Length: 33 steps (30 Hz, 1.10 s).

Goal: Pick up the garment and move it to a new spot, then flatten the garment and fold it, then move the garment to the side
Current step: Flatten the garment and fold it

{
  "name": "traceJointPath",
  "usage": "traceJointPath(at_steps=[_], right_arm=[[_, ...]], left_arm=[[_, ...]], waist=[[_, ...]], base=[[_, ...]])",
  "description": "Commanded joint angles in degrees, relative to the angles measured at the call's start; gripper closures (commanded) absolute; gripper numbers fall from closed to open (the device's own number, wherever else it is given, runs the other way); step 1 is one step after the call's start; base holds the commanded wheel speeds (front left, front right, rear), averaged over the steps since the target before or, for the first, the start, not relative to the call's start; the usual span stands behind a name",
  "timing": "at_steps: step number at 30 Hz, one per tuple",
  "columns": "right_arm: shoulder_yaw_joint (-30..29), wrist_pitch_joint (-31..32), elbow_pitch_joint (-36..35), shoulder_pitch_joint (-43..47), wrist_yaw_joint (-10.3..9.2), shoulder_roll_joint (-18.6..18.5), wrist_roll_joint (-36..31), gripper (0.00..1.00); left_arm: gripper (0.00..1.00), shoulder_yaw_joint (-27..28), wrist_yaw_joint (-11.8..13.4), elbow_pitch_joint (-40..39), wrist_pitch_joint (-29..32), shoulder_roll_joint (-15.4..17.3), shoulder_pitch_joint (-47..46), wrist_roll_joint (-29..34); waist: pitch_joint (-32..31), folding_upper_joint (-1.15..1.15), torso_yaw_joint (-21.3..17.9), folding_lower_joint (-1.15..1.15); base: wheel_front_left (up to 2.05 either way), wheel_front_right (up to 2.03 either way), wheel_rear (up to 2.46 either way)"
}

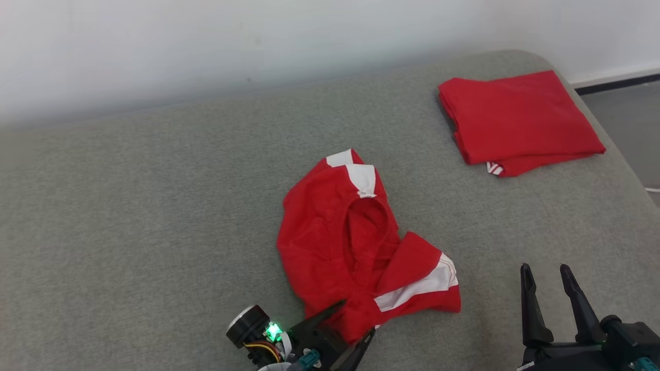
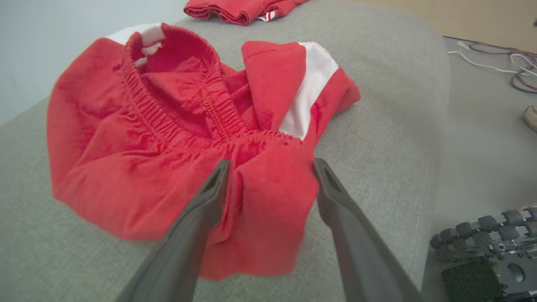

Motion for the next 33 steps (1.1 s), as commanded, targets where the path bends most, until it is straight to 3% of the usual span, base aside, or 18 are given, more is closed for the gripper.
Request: traceJointPath(at_steps=[1, 3, 4, 5, 10, 18, 27, 28, 29, 33], right_arm=[[-0.1, -0.3, -0.1, -0.6, -0.15, 0.3, 0.4, 0.0], [-0.2, -0.3, -0.1, -0.5, -0.15, 0.5, 0.2, 0.0], [-0.2, -0.3, -0.1, -0.6, -0.15, 0.6, 0.1, 0.0], [-0.2, -0.3, -0.2, -0.6, -0.15, 0.7, 0.0, 0.0], [-1.1, -0.3, -0.4, -0.1, -0.15, 0.7, -0.4, 0.0], [-1.4, -0.3, -0.2, 0.7, -0.15, -0.1, -0.7, 0.0], [-1.5, -0.3, 1.0, 0.8, -0.15, -1.4, -0.7, 0.0], [-1.5, -0.3, 1.2, 0.9, -0.15, -1.5, -0.7, 0.0], [-1.5, -0.3, 1.3, 0.9, -0.15, -1.6, -0.8, 0.0], [-1.7, -0.3, 1.4, 1.2, -0.15, -1.9, -0.7, 0.0]], left_arm=[[0.0, -1.1, 0.1, 0.8, 1.1, 0.3, -1.0, -0.5], [0.0, -2.7, 0.1, 1.8, 2.7, 0.7, -1.7, -1.1], [0.29, -3.1, 0.1, 2.0, 3.0, 0.9, -2.0, -1.4], [1.0, -3.6, 0.1, 2.2, 3.4, 1.1, -2.6, -1.1], [1.0, -3.0, 1.0, 3.0, 2.4, 0.9, -3.1, -2.3], [1.0, 5.4, 5.4, -1.0, -7.0, 0.3, 1.8, -10.0], [1.0, 12.6, 9.3, -1.0, -10.5, -0.9, 10.1, -14.9], [0.93, 13.4, 9.6, -0.7, -10.6, -1.4, 10.9, -15.4], [0.02, 14.1, 9.8, -0.5, -10.6, -1.6, 11.6, -15.4], [0.0, 17.1, 9.9, -2.2, -10.6, -2.4, 13.5, -13.6]], waist=[[1.0, 0.0, -1.4, 0.0], [1.0, 0.0, -1.7, 0.0], [1.1, 0.0, -1.8, 0.0], [1.1, 0.0, -1.9, 0.0], [0.8, 0.0, -0.8, 0.0], [-0.6, 0.0, 3.5, 0.0], [-1.3, 0.0, 8.0, 0.0], [-1.4, 0.0, 8.3, 0.0], [-1.5, 0.0, 8.5, 0.0], [-1.8, 0.0, 9.4, 0.0]], base=[[0.0, 0.0, 0.0], [0.0, 0.0, 0.0], [0.0, 0.0, 0.0], [0.0, 0.0, 0.0], [0.0, 0.0, 0.0], [0.0, 0.0, 0.0], [0.0, 0.0, 0.0], [0.0, 0.0, 0.0], [0.0, 0.0, 0.0], [0.0, 0.0, 0.0]])
